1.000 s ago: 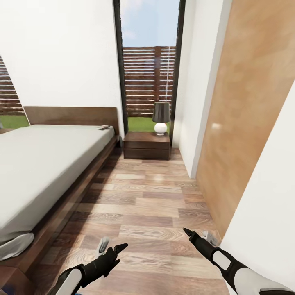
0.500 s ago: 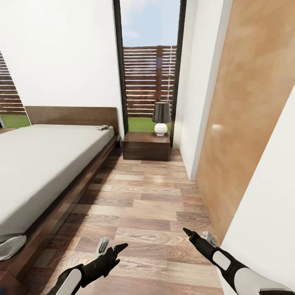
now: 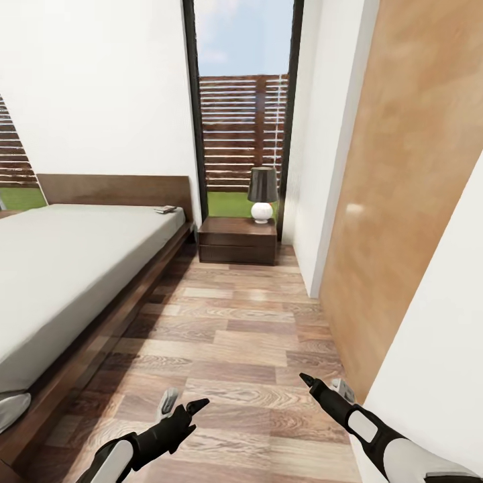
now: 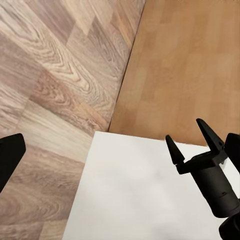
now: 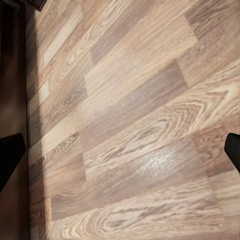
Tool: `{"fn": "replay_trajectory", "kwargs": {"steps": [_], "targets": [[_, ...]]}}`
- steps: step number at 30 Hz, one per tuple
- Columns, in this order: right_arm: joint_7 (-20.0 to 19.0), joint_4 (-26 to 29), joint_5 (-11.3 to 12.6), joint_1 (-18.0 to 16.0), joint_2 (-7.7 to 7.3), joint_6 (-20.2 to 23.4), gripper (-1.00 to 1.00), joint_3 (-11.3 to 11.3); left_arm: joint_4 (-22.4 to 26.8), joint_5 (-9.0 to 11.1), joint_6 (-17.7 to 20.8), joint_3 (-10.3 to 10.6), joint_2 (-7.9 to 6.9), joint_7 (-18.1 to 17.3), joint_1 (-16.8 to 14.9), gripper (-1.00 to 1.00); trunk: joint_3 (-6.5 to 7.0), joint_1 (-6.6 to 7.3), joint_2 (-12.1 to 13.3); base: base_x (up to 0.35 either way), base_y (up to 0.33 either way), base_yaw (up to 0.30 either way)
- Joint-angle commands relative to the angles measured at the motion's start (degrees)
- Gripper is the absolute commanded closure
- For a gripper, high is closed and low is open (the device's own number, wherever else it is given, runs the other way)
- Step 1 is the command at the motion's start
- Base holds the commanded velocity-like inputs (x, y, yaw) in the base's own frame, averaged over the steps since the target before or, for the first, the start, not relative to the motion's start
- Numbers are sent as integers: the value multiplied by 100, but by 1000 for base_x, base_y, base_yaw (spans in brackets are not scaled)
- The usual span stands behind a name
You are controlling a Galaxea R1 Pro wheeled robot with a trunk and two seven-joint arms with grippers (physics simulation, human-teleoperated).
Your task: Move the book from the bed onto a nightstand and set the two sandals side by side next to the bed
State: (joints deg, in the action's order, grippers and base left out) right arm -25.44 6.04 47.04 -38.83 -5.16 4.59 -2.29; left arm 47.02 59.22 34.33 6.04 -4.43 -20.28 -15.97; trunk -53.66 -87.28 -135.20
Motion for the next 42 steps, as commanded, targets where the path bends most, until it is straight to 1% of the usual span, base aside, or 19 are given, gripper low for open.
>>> {"fn": "replay_trajectory", "kwargs": {"steps": [1,42], "targets": [[-14,2,60,-2,-3,34,-100,-22,0,30,17,11,-5,-2,-3,-100,-5,0,-2,88,-11,0],[-14,2,60,-2,-3,34,-100,-2,-6,28,12,11,-7,-2,-3,-100,-5,0,-2,89,-1,0]]}}
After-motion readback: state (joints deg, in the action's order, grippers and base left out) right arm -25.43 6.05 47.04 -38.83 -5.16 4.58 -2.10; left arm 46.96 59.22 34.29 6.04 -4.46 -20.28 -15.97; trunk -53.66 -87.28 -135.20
